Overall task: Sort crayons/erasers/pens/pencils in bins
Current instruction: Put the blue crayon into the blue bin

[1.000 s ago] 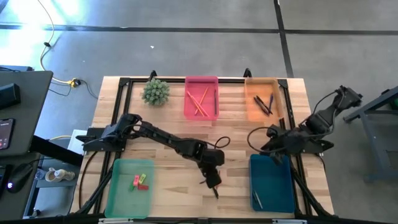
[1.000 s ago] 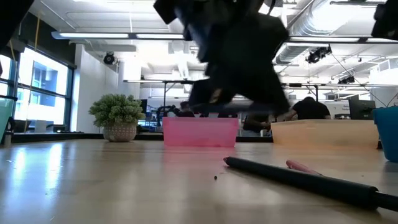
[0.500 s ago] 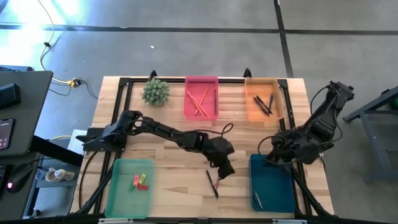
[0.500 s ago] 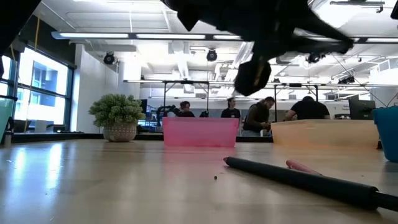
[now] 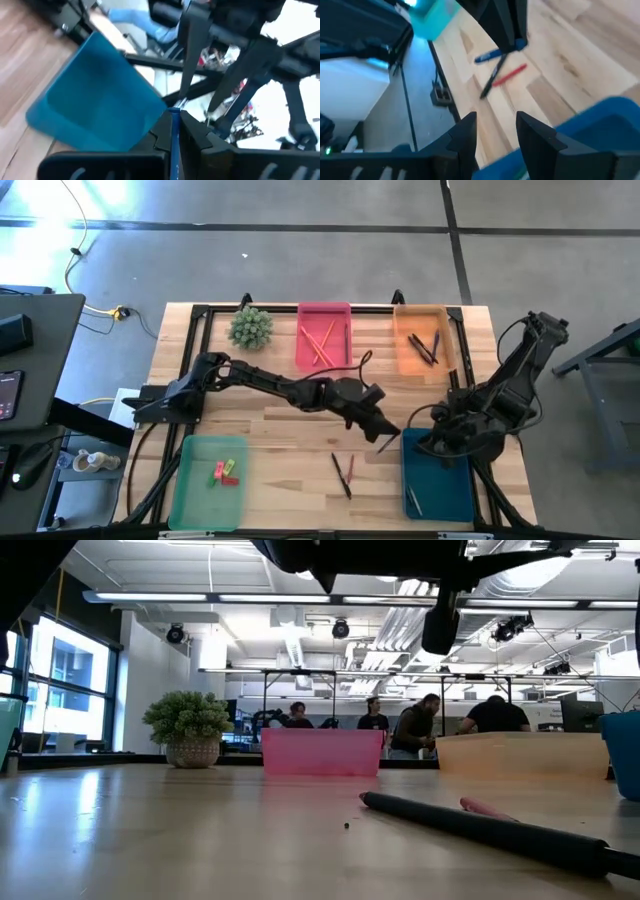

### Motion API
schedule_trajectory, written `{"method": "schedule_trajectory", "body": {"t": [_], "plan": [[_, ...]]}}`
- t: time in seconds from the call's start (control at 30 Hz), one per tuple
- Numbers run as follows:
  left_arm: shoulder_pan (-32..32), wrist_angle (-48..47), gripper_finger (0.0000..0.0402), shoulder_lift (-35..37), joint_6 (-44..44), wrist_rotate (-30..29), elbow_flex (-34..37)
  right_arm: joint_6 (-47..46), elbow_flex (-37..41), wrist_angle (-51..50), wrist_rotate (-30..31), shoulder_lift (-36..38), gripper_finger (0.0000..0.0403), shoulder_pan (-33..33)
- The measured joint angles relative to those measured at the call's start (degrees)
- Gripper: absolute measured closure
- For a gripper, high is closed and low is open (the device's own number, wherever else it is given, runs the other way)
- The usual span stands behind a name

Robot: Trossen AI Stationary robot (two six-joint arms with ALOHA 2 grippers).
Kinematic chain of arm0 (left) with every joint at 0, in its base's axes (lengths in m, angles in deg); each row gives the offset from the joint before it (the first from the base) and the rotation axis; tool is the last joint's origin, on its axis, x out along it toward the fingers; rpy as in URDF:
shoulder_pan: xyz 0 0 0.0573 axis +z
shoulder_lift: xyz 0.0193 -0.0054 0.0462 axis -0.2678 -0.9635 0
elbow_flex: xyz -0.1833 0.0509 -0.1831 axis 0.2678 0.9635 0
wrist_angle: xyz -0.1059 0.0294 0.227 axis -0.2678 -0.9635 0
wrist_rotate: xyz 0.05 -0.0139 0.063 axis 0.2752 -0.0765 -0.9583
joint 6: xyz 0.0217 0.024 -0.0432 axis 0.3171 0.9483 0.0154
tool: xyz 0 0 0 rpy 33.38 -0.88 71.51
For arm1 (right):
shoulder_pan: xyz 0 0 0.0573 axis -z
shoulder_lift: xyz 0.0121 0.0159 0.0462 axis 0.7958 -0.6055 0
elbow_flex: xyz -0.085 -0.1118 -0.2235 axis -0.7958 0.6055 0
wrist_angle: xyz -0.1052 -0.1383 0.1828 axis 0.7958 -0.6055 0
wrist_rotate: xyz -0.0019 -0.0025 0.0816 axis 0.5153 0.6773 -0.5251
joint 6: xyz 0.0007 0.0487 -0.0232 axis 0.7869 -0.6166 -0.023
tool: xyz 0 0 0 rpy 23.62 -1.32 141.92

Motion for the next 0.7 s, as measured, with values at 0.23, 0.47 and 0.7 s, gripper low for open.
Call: {"method": "schedule_trajectory", "body": {"t": [0.23, 0.47, 0.7], "plan": [[0.49, 5.43, 0.0401, 0.02, -1.12, -3.37, 0.00, 0.04, 0.00, 2.76, 8.89, -3.15, 0.0273, 0.05], [0.46, 8.57, 0.0401, 0.02, -0.91, -7.15, 0.00, 0.07, 0.00, 4.26, 14.92, -4.63, 0.0273, 0.31], [0.46, 10.80, 0.0401, 0.02, -0.88, -8.96, 0.00, 0.22, 0.00, 5.31, 18.60, -5.18, 0.0273, 2.43]]}}
